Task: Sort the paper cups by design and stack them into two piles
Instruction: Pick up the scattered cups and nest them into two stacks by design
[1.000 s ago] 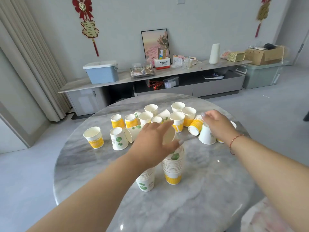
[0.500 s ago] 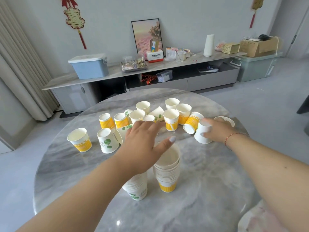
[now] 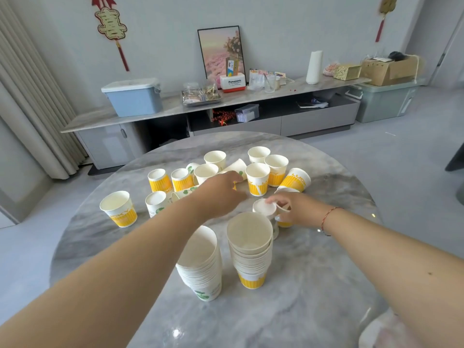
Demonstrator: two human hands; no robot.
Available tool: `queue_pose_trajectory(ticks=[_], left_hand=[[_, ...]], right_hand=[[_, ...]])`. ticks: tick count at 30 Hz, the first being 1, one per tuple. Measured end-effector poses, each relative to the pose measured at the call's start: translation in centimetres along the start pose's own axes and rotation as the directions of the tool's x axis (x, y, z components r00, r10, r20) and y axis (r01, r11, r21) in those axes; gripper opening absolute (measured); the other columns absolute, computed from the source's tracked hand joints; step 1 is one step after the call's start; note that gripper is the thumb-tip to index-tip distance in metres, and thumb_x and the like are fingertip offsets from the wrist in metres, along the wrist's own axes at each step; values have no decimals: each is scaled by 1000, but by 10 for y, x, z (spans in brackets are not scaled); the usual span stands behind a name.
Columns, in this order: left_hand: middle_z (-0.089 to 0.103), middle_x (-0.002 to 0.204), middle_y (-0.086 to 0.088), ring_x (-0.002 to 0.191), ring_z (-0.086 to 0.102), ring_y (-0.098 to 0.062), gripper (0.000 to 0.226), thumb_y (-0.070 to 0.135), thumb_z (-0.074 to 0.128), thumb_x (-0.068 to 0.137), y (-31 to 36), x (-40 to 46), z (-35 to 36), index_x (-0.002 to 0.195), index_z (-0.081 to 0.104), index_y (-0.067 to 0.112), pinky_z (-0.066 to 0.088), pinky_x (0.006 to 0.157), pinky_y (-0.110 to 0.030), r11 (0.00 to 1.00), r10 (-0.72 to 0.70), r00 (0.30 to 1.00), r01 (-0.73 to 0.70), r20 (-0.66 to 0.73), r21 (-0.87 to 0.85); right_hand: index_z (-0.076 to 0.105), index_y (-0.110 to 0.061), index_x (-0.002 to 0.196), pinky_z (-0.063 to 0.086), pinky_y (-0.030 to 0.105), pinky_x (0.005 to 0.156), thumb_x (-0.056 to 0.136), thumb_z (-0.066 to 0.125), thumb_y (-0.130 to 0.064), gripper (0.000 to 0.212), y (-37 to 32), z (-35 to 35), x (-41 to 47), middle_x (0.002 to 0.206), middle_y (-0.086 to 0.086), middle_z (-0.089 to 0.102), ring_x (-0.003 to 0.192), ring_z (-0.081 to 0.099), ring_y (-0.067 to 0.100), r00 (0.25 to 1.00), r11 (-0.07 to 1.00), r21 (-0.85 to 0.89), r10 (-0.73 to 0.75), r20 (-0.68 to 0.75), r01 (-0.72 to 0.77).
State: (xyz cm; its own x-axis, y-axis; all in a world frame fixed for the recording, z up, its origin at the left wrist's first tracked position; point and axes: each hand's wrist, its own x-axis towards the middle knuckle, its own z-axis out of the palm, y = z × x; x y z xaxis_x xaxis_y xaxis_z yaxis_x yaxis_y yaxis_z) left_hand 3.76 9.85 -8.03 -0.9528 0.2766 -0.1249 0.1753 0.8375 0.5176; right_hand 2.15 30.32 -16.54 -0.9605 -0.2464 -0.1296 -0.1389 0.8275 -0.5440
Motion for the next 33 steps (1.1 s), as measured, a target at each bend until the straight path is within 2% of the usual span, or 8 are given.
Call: queue_pose_trajectory(ticks=[7, 14, 18, 21, 24, 26, 28, 33], left_hand=[[59, 125, -8, 95, 57, -23, 50, 22, 60, 84, 5, 41, 18, 132, 48, 14, 49, 86, -32, 949, -143, 946, 48, 290, 310], [62, 119, -10, 103, 59, -26, 39, 18, 58, 85, -1, 60, 41, 122, 55, 8, 42, 71, -29, 864, -85, 968, -46, 235, 501], [58, 100, -4, 90, 57, -23, 52, 30, 73, 70, -9, 47, 9, 112, 52, 9, 44, 66, -30, 940, -75, 996, 57, 42, 336], [58, 89, -5, 81, 59, -26, 43, 26, 77, 67, -19, 21, -33, 100, 52, 11, 53, 71, -39, 981, -171, 973, 155, -153, -115], [65, 94, -17, 81, 65, -30, 22, 27, 71, 75, -48, -16, -66, 90, 62, 12, 55, 79, -40, 579, -326, 936, 90, -129, -810], [66, 100, -14, 85, 68, -25, 44, 27, 68, 73, -72, -44, -75, 111, 60, 6, 56, 77, -34, 175, -288, 958, 41, -12, -984], [65, 110, -13, 97, 69, -24, 72, 27, 73, 62, -93, -69, -75, 126, 52, 1, 57, 82, -35, -83, -192, 981, -18, -2, -996], [65, 118, -10, 106, 66, -21, 82, 20, 90, 40, -110, -107, -51, 117, 63, 7, 51, 93, -43, -36, -47, 995, -92, -90, -995]], right_hand=[[58, -30, 117, 37, 10, 75, 84, 62, -15, 36, -11, 22, 10, 108, -3, 54, 94, 52, 10, 991, 991, 22, -135, -4, 136], [46, -18, 104, 39, 23, 72, 84, 52, -2, 26, -14, 14, 8, 98, 3, 57, 91, 52, 20, 995, 993, 110, -34, -89, 44], [52, -18, 116, 45, 30, 79, 85, 48, -4, 34, -28, -12, -1, 103, 6, 65, 97, 59, 25, 942, 997, 76, 5, -335, 22], [58, -21, 108, 47, 26, 75, 82, 51, -1, 33, -45, -40, -23, 92, 1, 72, 85, 64, 15, 822, 980, 101, -85, -562, 170], [60, -28, 88, 42, 4, 64, 83, 58, -2, 26, -68, -64, -61, 79, -17, 68, 67, 60, -10, 756, 902, 228, -146, -638, 366], [60, -31, 80, 47, 8, 64, 81, 63, -7, 24, -84, -71, -83, 73, -18, 69, 64, 62, -7, 774, 802, 339, -226, -592, 493], [61, -31, 78, 50, 12, 63, 76, 62, -14, 17, -97, -69, -96, 70, -15, 71, 64, 63, -2, 802, 759, 365, -329, -498, 538], [63, -30, 80, 45, 7, 68, 80, 64, -7, 24, -101, -47, -102, 75, -23, 67, 76, 63, -4, 847, 865, 80, -462, -263, 496]])
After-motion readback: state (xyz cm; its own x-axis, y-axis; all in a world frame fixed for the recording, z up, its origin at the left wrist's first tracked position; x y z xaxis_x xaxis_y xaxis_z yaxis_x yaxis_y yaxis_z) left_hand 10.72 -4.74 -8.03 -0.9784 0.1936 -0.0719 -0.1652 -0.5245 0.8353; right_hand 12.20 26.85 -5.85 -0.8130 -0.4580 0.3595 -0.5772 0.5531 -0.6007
